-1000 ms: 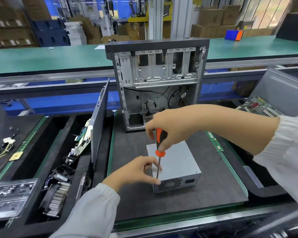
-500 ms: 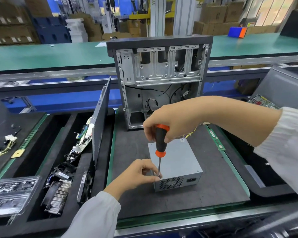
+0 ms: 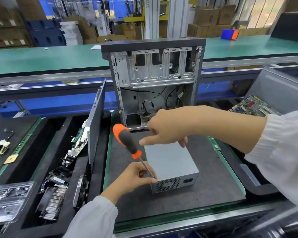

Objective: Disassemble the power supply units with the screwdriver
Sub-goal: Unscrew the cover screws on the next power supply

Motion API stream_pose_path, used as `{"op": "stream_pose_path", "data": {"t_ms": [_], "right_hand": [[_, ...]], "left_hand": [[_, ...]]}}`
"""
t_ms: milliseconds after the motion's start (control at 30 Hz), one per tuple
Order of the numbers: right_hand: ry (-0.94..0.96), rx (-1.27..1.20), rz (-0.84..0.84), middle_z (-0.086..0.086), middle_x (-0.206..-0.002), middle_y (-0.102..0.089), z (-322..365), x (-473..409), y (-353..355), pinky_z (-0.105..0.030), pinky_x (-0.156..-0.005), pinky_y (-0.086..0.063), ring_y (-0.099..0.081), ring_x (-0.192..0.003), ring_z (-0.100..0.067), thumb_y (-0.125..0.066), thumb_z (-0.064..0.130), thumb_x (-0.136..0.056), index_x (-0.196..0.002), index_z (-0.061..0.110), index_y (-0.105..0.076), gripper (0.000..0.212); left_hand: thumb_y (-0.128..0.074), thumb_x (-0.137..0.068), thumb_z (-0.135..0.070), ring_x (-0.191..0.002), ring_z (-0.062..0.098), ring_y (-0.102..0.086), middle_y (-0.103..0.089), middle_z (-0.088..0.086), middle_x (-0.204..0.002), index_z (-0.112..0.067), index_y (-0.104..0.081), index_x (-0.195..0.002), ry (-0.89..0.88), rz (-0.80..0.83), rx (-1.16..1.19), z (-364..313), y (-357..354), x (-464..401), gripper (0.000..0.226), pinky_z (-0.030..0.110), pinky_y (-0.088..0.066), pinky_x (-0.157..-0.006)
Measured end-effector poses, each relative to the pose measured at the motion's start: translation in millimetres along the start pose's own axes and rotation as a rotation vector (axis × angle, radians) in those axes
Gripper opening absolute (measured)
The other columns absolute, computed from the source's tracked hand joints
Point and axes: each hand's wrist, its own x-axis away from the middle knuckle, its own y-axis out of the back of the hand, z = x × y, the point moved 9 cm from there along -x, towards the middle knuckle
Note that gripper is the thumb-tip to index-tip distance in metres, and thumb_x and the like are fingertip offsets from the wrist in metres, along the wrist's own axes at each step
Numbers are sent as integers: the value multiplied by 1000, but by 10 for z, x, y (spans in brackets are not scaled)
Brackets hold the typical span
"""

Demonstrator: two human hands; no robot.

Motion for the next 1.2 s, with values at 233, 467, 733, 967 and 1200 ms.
{"op": "stream_pose_path", "data": {"t_ms": [233, 467, 733, 967, 1200], "right_hand": [[172, -265, -190, 0, -66, -51, 301, -234, 84, -21, -35, -40, -57, -36, -10, -61, 66, -78, -97, 15, -32, 61], [30, -335, -499, 4, -70, -48, 183, -501, 161, -29, -54, -35, -52, -67, -20, -60, 66, -78, -77, 19, -43, 50], [-41, -209, -712, 3, -63, -45, -201, -319, 523, -28, -51, -25, -46, -63, -22, -58, 53, -79, -61, 19, -36, 45], [-70, -153, -627, 2, -57, -41, -367, -310, 402, -26, -49, -27, -37, -50, -15, -59, 51, -80, -59, 16, -35, 47], [-90, -136, -623, 2, -56, -41, -440, -297, 358, -26, -48, -26, -36, -49, -15, -60, 49, -79, -59, 16, -35, 46]], "left_hand": [[-72, -86, -13, -64, 14, -39, -53, 0, -72, -10, -70, -78, 28, 43, -34, -69, -42, -36, 9, 28, -31, -63], [-71, -82, -13, -62, 16, -47, -62, 14, -73, -7, -68, -75, 61, 57, -103, -88, 8, -106, 10, 28, -38, -63], [-65, -92, -30, -55, 6, -33, -35, -11, -56, -18, -57, -88, 66, 68, -252, 3, 40, -79, 14, 23, -30, -57], [-31, -101, -39, -75, 31, -61, -60, 3, -90, -19, -40, -95, -218, 174, -1127, -193, -291, -140, 23, 36, -34, -54], [-41, -96, -14, -75, 32, -61, -62, 11, -91, -8, -49, -100, -214, 370, -1392, -201, -455, -139, 11, 31, -12, -46]]}}
